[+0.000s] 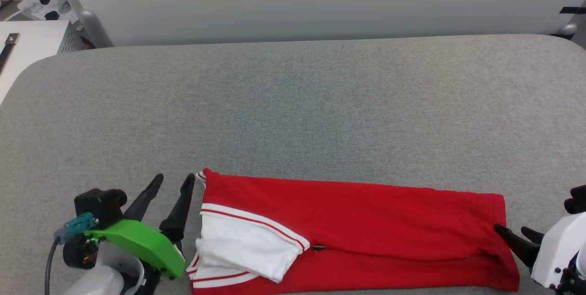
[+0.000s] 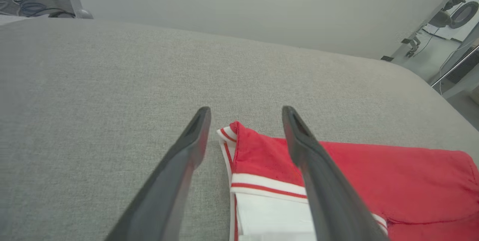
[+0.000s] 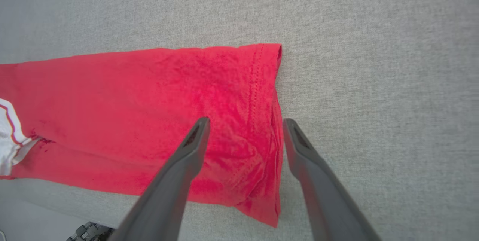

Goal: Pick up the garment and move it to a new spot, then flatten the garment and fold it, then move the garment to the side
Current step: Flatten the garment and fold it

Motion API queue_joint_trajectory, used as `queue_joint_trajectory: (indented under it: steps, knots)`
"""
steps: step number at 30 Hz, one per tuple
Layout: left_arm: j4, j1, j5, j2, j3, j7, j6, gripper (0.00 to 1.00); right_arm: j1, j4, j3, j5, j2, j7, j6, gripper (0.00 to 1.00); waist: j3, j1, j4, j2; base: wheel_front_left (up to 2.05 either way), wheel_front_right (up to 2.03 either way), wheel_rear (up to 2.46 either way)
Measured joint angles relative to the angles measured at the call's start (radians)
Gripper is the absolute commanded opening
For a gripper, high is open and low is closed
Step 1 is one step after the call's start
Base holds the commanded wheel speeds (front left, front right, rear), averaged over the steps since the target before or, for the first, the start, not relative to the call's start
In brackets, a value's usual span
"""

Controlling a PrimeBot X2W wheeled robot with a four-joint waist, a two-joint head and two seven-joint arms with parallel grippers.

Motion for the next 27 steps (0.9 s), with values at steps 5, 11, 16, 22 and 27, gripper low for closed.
queue_joint_trajectory:
  steps: [5, 11, 16, 22, 27]
  knots:
    - [-0.012, 0.001, 0.160, -0.095, 0.150, -0.057, -0.016, 1.00, 0.000, 0.008, -0.101, -0.088, 0.096, 0.056, 0.000, 1.00, 0.008, 0.0000, 0.011, 0.0000, 0.00, 0.00, 0.00]
    - [-0.091, 0.071, 0.459, -0.290, 0.390, -0.057, -0.119, 1.00, -0.002, 0.041, -0.188, -0.189, 0.172, 0.075, 0.000, 1.00, 0.027, 0.0001, 0.028, 0.0000, 0.00, 0.00, 0.00]
    - [-0.105, 0.150, 0.619, -0.412, 0.508, -0.058, -0.236, 1.00, -0.004, 0.076, -0.222, -0.230, 0.212, 0.080, 0.000, 1.00, 0.027, 0.0001, 0.042, 0.0000, 0.00, 0.00, 0.00]
    - [-0.085, 0.172, 0.709, -0.486, 0.568, -0.057, -0.284, 1.00, -0.022, 0.109, -0.244, -0.240, 0.227, 0.077, 0.000, 1.00, 0.040, 0.0001, 0.054, 0.0000, 0.00, 0.00, 0.00]
    - [-0.078, 0.172, 0.717, -0.493, 0.540, -0.058, -0.288, 1.00, -0.047, 0.144, -0.259, -0.254, 0.229, 0.074, 0.000, 1.00, 0.054, 0.0001, 0.064, 0.0000, 0.00, 0.00, 0.00]
